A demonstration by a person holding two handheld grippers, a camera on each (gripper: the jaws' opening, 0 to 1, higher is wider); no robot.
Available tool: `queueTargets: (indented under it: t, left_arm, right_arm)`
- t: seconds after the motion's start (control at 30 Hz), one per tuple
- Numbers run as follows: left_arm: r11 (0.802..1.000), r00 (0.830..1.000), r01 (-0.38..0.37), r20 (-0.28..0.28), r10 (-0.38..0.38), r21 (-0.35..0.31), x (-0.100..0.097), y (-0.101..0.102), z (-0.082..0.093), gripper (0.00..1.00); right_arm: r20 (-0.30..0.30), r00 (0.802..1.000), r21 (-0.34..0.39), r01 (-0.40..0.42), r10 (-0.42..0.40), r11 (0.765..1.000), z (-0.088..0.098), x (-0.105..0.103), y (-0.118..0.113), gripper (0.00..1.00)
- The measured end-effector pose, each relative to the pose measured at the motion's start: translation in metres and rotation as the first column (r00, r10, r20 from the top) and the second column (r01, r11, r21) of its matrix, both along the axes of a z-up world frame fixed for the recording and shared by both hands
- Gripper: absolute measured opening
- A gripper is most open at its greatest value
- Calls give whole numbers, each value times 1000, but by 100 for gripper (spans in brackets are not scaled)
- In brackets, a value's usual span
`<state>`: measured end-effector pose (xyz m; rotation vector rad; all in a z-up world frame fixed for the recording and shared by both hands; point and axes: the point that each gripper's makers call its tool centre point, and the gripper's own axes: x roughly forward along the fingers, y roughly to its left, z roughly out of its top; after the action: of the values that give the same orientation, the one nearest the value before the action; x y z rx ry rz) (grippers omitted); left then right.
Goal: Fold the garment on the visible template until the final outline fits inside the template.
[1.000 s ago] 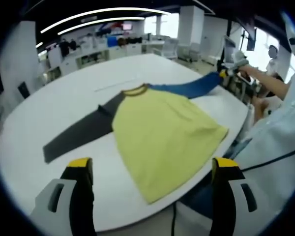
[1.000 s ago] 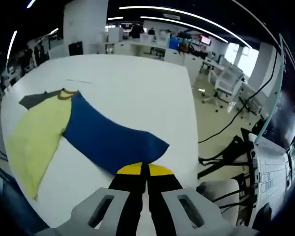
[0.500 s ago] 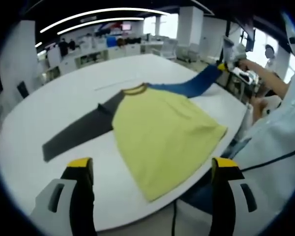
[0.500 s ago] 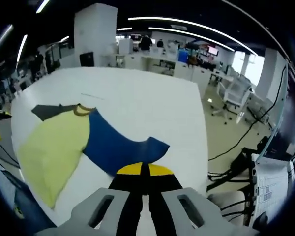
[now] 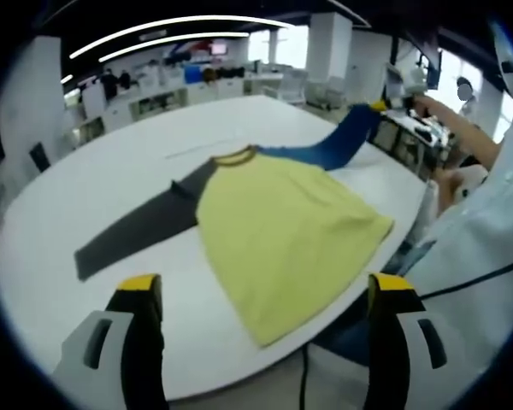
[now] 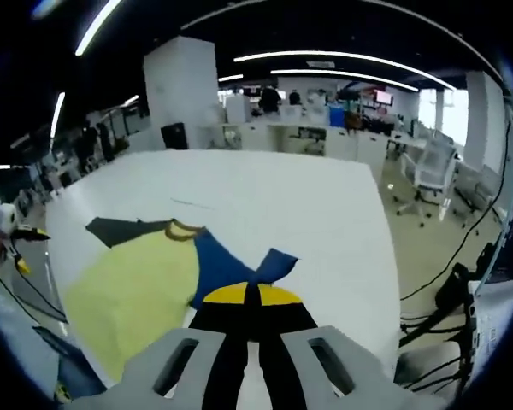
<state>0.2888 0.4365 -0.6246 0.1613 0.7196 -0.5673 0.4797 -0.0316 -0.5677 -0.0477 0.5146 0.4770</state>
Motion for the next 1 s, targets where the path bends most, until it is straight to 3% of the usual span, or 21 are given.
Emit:
queueTargets:
  t: [0.43,1.0]
  left_arm:
    - [1000,1000,-4,22,4,-4,0,4,5,96]
    - [1000,999,-21,29,21,-7,-1,10,5,96]
  right_arm:
    - [67,994,91,-93,88,991,32,8,53,3]
    - [126,978,184,-187,166,965,57,26,111,2]
